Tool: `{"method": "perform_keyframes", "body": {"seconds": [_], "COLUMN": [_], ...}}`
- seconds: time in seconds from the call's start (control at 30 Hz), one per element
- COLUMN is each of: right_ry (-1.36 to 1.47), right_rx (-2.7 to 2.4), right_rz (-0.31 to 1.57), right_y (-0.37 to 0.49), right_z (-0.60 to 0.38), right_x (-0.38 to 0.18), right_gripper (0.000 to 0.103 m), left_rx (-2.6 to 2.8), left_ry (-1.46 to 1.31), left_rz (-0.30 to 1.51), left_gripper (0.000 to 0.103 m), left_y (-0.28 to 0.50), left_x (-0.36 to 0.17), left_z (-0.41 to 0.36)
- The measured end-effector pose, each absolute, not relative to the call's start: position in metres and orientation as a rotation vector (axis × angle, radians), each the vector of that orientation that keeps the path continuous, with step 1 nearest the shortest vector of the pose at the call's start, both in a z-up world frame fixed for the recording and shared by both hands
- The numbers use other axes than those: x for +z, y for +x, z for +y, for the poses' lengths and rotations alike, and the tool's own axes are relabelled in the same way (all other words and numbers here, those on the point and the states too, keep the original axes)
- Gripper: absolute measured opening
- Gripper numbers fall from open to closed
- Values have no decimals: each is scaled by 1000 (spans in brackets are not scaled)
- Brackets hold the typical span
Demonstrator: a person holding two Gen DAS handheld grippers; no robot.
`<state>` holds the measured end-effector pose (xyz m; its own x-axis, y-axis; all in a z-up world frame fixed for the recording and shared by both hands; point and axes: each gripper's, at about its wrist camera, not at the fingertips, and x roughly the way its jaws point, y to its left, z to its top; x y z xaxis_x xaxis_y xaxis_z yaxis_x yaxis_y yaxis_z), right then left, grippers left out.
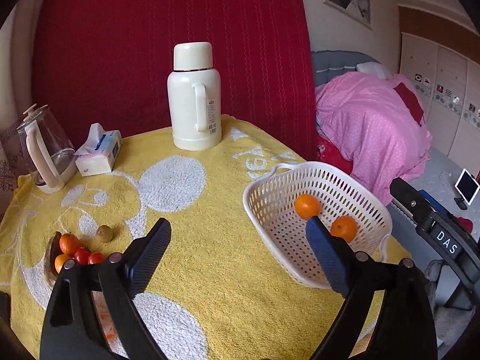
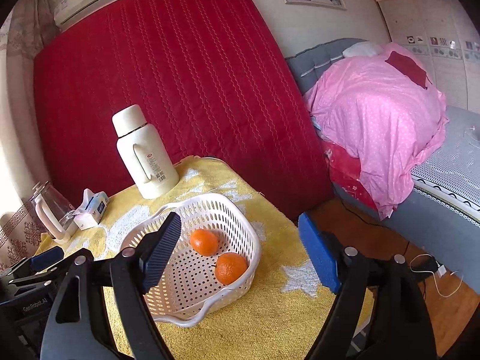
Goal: Organize fruits
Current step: 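Lower the tangerine into the white basket and open the left tool, then bring both tools back over the table, right tool toward the plastic bag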
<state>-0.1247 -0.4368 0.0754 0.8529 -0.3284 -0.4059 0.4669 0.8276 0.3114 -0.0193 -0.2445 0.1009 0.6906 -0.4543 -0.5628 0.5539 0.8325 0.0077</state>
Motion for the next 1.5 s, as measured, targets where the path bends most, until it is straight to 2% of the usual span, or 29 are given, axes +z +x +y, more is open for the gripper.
{"method": "perform_keyframes", "body": {"seconds": [0.23,0.33,0.6,1.03,1.3,1.5], "right_ry": [371,358,335,272,179,151], "right_rx": [-420,-412,-384,-268,-123,12], "right_rz": [327,324,341,381,414,485], "right_y": [-127,-127,-122,-114,-106,-91], "right_z": [-424,-420,-409,-372,-327,-295], "right_x": [78,79,79,82,88,83], "right_gripper": [83,86,87,88,92,92], "left_rx": [-493,-455,-402,-212,-90,-13], "left_ry": [213,223,188,86,-8,-1], "left_rz": [547,526,525,534,536,524], "left_gripper": [94,95,95,95,95,95], "left_y": [-27,-30,-31,-13,0,1], "left_x": [105,106,109,116,121,117], "left_z": [-230,-222,-189,-99,-37,-2]}}
